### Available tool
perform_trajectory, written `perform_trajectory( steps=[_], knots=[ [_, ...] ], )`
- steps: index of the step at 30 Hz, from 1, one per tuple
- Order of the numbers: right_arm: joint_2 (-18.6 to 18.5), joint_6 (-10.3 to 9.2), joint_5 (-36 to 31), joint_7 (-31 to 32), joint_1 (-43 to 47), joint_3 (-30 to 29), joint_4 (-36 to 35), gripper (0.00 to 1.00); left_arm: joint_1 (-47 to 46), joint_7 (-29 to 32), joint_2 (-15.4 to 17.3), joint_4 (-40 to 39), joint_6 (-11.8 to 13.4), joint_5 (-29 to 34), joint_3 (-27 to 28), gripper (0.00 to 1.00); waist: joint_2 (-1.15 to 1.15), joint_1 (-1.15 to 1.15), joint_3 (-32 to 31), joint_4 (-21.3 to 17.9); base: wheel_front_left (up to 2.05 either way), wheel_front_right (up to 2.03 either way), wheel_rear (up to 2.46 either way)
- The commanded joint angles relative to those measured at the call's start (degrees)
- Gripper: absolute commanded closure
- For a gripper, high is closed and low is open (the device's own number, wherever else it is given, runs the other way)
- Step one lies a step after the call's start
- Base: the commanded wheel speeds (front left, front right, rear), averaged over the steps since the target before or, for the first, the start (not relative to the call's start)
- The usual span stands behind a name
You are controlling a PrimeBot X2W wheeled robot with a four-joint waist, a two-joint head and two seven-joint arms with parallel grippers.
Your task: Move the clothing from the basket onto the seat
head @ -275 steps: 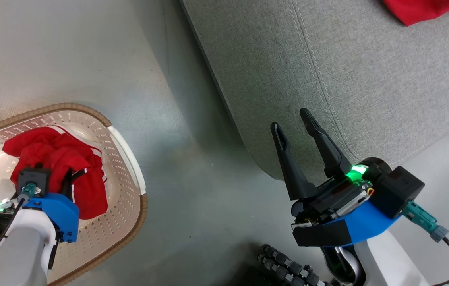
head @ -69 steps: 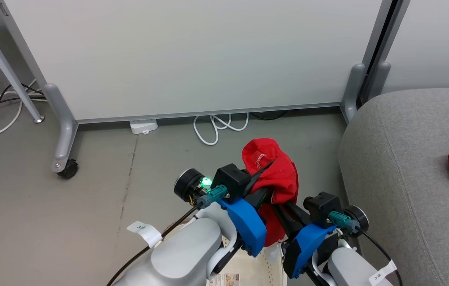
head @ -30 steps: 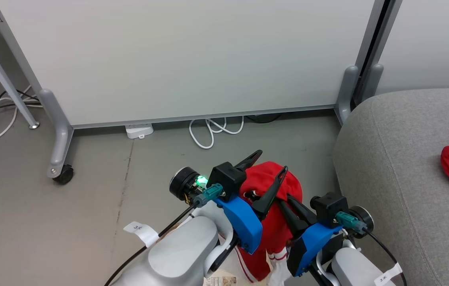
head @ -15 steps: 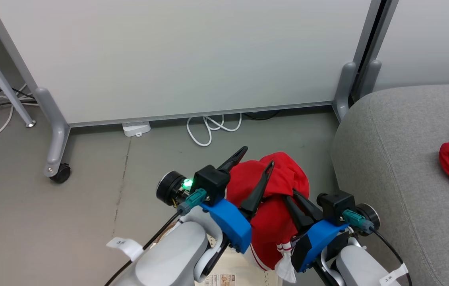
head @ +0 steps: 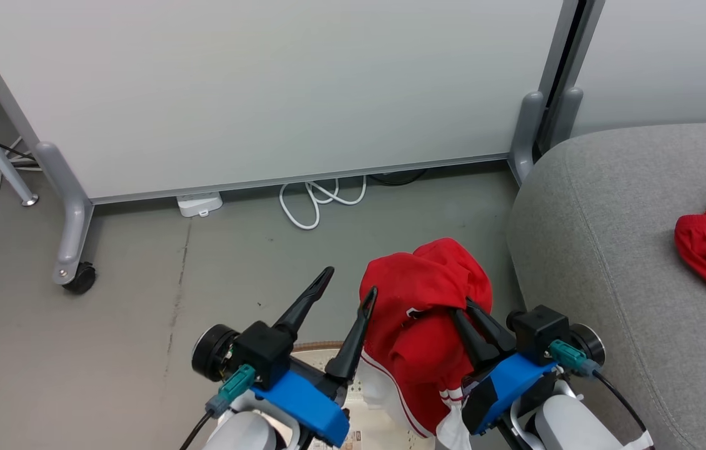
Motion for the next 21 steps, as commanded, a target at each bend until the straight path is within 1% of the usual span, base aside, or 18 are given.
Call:
perform_trajectory(
  steps=[1,7,13,17,21],
  knots=[
    [0.0,0.03,-0.3,0.3,1.0,-0.3,-1.3,1.00,2.7,-0.3,0.5,-1.3,-0.5,1.1,2.2,0.00,0.00,0.00,0.1,-0.5,0.00,0.00,0.00],
    [0.0,0.03,-1.1,1.3,2.4,-1.3,-4.1,1.00,7.2,-0.3,0.3,-2.6,-1.6,3.7,6.9,0.00,0.00,0.00,0.4,-1.3,0.00,0.00,0.00],
    [0.0,0.03,-1.0,1.9,3.7,-1.9,-5.7,1.00,8.7,-0.3,-0.8,-2.7,-2.3,5.5,9.3,0.00,0.00,0.00,0.6,-2.4,0.00,0.00,0.00],
    [0.0,0.03,-0.8,2.2,3.8,-2.0,-6.6,1.00,8.7,-0.3,-1.2,-2.6,-2.5,6.3,9.6,0.00,0.00,0.00,1.0,-4.2,0.00,0.00,0.00],
    [0.0,0.03,-0.8,2.4,3.6,-1.9,-7.7,1.00,8.4,-0.3,-1.4,-2.8,-2.6,6.9,9.8,0.00,0.00,0.00,1.5,-7.1,0.00,0.00,0.00]
  ],
)
